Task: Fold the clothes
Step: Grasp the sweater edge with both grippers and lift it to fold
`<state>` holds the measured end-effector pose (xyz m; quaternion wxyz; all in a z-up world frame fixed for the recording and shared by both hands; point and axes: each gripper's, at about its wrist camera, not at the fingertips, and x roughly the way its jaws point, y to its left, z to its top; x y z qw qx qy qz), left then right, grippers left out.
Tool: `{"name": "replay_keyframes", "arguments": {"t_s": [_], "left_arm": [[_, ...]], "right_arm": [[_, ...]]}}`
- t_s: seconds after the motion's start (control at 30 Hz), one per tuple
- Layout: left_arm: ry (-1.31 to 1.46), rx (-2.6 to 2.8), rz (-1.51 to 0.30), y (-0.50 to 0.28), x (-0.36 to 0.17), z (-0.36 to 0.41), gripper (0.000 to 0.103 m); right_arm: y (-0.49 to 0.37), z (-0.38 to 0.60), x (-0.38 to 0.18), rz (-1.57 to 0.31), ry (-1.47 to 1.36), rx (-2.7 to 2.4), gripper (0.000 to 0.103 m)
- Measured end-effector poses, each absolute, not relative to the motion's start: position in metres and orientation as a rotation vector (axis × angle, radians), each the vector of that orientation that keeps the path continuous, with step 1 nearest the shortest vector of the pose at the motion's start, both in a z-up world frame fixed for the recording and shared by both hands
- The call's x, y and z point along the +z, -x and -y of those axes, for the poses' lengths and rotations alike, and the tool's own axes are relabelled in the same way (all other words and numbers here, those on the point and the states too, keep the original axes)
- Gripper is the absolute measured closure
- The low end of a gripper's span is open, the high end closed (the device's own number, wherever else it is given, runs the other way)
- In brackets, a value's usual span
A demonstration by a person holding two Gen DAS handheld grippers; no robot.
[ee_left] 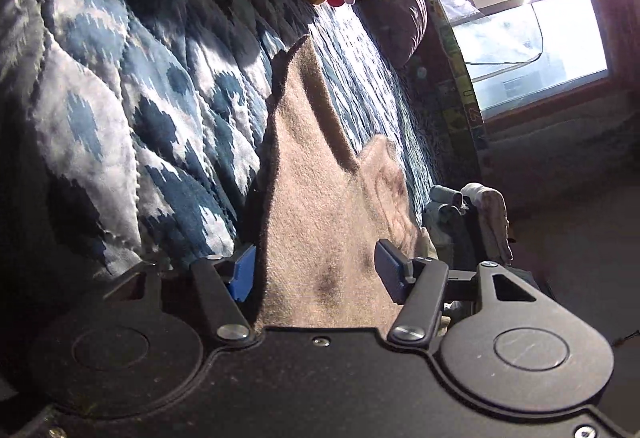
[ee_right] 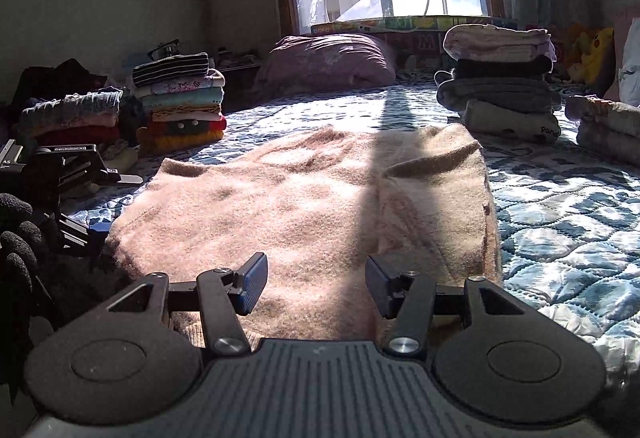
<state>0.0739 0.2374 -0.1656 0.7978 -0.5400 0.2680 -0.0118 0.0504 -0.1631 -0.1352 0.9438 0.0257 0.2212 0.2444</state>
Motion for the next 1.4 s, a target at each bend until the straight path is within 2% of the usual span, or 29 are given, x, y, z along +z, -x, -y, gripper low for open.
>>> {"name": "replay_keyframes", "arguments": {"t_s": [0.07, 0.17, 0.23, 0.3, 0.33, 0.53, 0.83, 1.1, 1.4], "left_arm": [[1.163, -0.032, -0.580, -0.075, -0.169, -0.240, 0.053], [1.120, -0.041, -0.578, -0.086, -0.174, -0.246, 0.071], [1.108, -0.039, -0.575, -0.097, -0.182, -0.251, 0.092], [1.115, -0.051, -0.556, -0.099, -0.183, -0.252, 0.093], [1.107, -0.062, -0.542, -0.098, -0.181, -0.251, 0.098], [0.895, -0.149, -0.424, -0.089, -0.129, -0.216, 0.099], [0.553, -0.243, -0.397, -0.110, -0.085, -0.117, 0.099], [0.302, -0.344, -0.440, -0.123, -0.084, -0.036, 0.099], [0.102, -0.423, -0.576, -0.134, -0.117, 0.034, 0.099]], "right_arm": [[-0.052, 0.162, -0.135, -0.454, -0.056, 0.500, 0.049], [-0.053, 0.160, -0.135, -0.453, -0.058, 0.506, 0.049], [-0.053, 0.160, -0.135, -0.452, -0.060, 0.509, 0.049], [-0.052, 0.160, -0.134, -0.446, -0.061, 0.510, 0.049], [-0.051, 0.160, -0.133, -0.444, -0.061, 0.509, 0.049], [-0.048, 0.173, -0.127, -0.427, -0.099, 0.486, 0.049], [-0.053, 0.210, -0.124, -0.423, -0.222, 0.427, 0.049], [-0.056, 0.246, -0.129, -0.434, -0.323, 0.355, 0.049], [-0.060, 0.265, -0.134, -0.441, -0.380, 0.318, 0.049]]}}
